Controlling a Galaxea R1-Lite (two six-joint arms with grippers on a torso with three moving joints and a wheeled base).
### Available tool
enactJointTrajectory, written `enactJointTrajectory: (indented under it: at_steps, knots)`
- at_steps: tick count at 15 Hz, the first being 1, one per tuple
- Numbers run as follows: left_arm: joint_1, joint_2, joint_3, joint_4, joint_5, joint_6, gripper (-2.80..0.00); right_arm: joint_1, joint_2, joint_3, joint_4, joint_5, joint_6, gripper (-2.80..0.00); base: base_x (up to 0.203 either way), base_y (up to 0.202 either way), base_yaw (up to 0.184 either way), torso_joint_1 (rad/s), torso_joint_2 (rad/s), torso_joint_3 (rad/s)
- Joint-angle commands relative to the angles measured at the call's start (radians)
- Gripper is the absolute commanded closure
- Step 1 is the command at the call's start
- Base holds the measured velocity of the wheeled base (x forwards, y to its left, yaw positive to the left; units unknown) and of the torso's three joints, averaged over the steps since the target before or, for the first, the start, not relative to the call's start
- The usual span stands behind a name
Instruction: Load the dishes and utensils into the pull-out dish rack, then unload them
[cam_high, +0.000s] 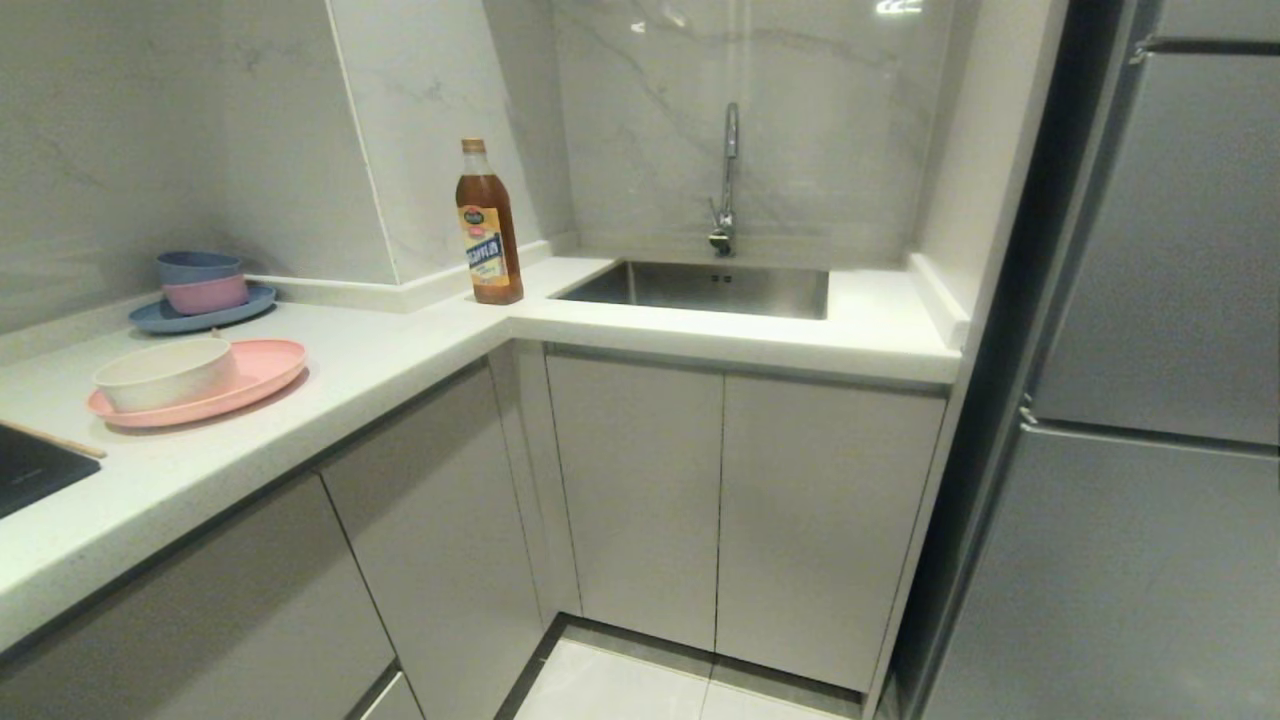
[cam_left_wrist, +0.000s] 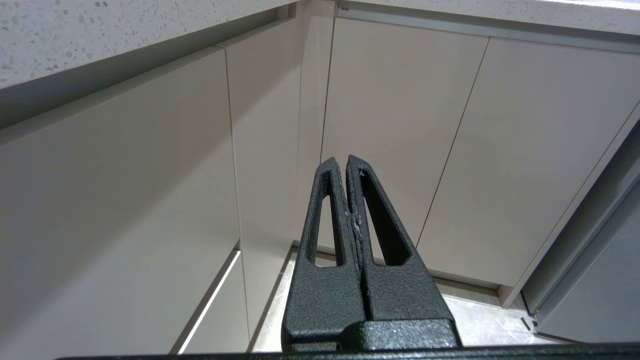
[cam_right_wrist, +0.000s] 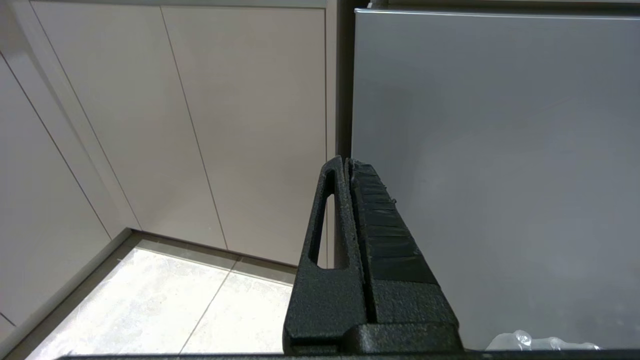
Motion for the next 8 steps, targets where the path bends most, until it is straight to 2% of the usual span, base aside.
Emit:
enactJointTrajectory:
  at_steps: [1,8]
  knots:
    - [0.000,0.001,0.000,0.000,0.000,0.000,0.00,0.000,0.001,0.000,0.000,0.000,0.000,0.00,0.000,0.000,0.000,0.000,0.00,0.000]
    - [0.000,0.001,0.000,-0.001,0.000,-0.001,0.00,0.000,0.001,0.000,0.000,0.000,0.003,0.00,0.000,0.000,0.000,0.000,0.00,0.000]
